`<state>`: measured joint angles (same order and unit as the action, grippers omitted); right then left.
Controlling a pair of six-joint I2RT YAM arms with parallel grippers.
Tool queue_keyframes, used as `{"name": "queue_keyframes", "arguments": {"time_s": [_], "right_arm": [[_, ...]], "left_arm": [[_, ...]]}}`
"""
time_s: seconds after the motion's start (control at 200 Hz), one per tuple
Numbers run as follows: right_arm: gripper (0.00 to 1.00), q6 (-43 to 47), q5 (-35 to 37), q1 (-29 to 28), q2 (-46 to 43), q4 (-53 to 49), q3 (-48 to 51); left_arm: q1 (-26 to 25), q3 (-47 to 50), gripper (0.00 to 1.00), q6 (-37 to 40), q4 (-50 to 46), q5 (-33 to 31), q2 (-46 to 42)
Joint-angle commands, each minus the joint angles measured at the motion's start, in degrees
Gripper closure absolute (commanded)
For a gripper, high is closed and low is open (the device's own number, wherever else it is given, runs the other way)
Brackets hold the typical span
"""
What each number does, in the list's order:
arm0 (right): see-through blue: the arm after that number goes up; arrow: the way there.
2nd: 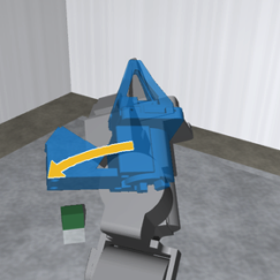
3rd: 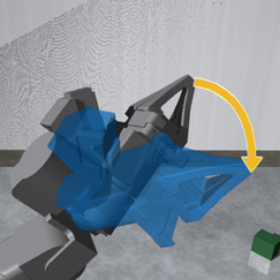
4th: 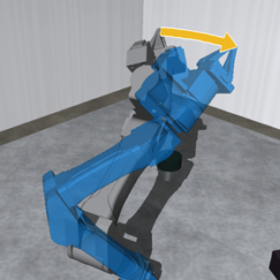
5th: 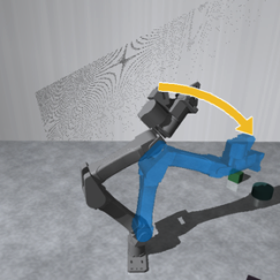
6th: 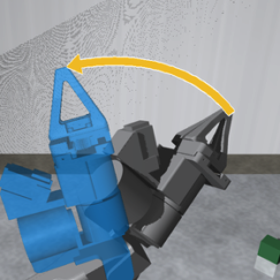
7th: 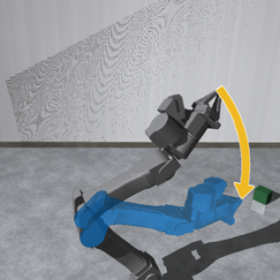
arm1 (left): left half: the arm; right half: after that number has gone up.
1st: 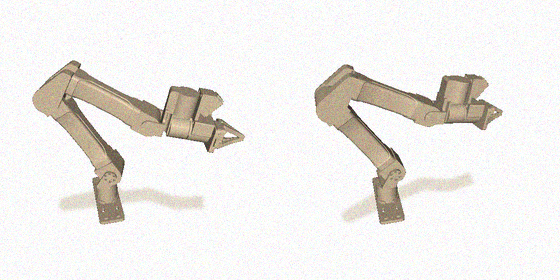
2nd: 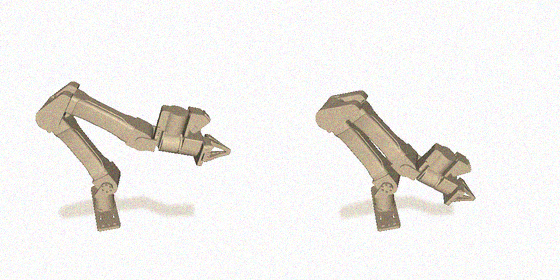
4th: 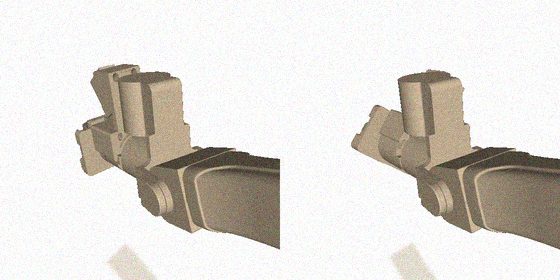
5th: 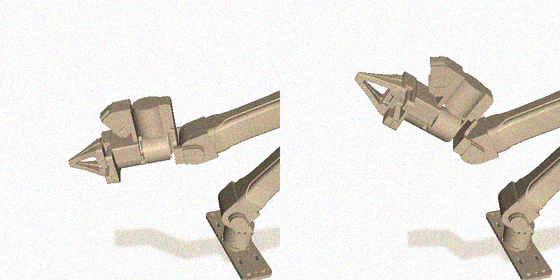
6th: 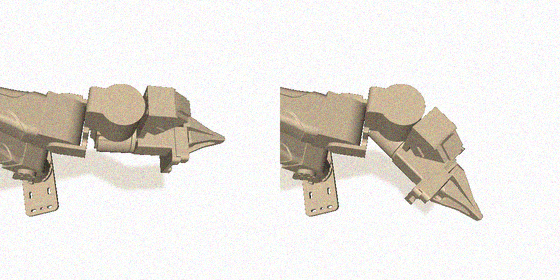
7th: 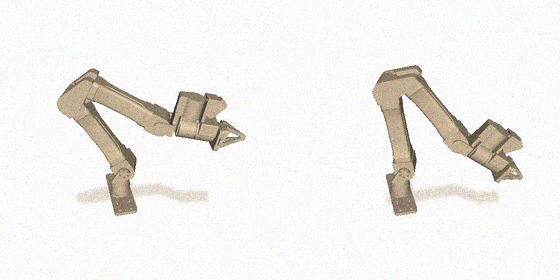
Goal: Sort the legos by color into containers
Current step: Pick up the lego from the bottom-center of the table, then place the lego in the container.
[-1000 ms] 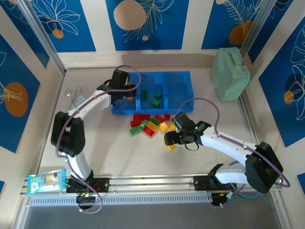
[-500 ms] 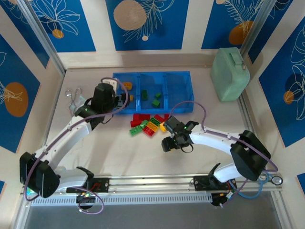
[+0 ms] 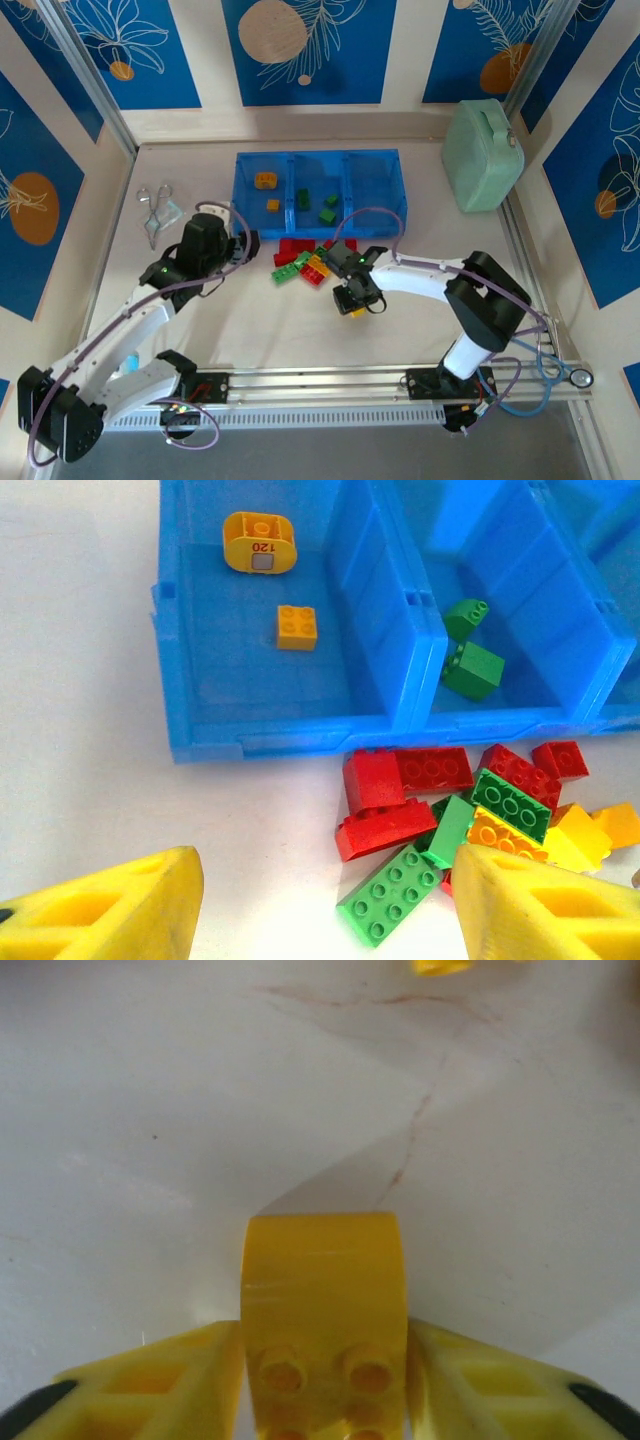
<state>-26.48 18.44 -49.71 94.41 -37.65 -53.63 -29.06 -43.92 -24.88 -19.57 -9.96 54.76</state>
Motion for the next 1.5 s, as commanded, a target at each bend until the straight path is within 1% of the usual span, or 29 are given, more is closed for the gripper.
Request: {"name": "queue_keyframes", "arguments": {"time_s": [0.0,0.085,0.2,0.315,0.43,0.605,0.75,0.815,0.916,1.066,1.116,1.176,1.391,1.451,1.496], "right_arm": [[0.69,0.3,3.7,-2.0,2.1,-5.2,-4.1],[0.71,0.8,4.8,-3.1,2.3,-7.3,-7.0],[0.71,2.0,4.4,-3.6,1.5,-8.6,-12.4],[0.71,4.1,3.6,-3.1,1.7,-8.3,-19.8],[0.71,6.5,2.1,-1.9,4.7,-8.3,-29.4],[0.71,10.3,1.7,0.3,14.0,-11.8,-47.7],[0.7,12.5,0.5,1.9,23.9,-15.5,-63.6],[0.7,13.2,1.3,2.2,28.9,-17.5,-71.3],[0.7,13.9,1.2,2.8,36.0,-19.5,-81.7],[0.69,15.3,0.9,3.5,45.7,-22.5,-95.9],[0.69,16.2,2.1,3.3,47.7,-22.0,-98.2],[0.68,17.1,3.1,3.2,48.7,-20.2,-98.4],[0.64,17.0,2.7,4.2,50.5,-15.7,-98.4],[0.61,17.1,2.7,4.3,50.8,-15.5,-99.2],[0.56,17.0,2.4,4.3,50.9,-15.6,-100.0]], "left_arm": [[-0.4,2.4,0.33,-1.5,-2.7,-1.6,-2.5],[-0.6,3.8,0.34,-2.0,-3.4,-1.2,-4.0],[-0.8,5.3,0.34,-2.7,-4.5,0.0,-5.6],[-1.5,7.2,0.35,-3.3,-5.8,0.0,-7.6],[-1.8,9.6,0.35,-5.1,-7.8,0.5,-10.6],[-2.0,13.2,0.35,-7.6,-11.3,1.9,-17.0],[-2.1,14.1,0.34,-8.4,-16.5,0.0,-21.6],[-2.0,14.3,0.34,-8.4,-18.0,-0.5,-23.5],[-2.1,15.1,0.34,-9.2,-18.4,0.7,-25.3],[-2.1,16.2,0.35,-10.4,-18.0,2.1,-25.8],[-2.2,16.4,0.35,-10.5,-17.9,2.3,-25.9],[-2.2,16.5,0.35,-10.5,-17.6,2.4,-26.0],[-2.3,16.2,0.35,-10.2,-16.2,3.5,-25.5],[-2.4,15.8,0.35,-10.1,-15.7,3.9,-25.2],[-2.6,15.3,0.35,-10.0,-15.5,4.0,-24.8]]}}
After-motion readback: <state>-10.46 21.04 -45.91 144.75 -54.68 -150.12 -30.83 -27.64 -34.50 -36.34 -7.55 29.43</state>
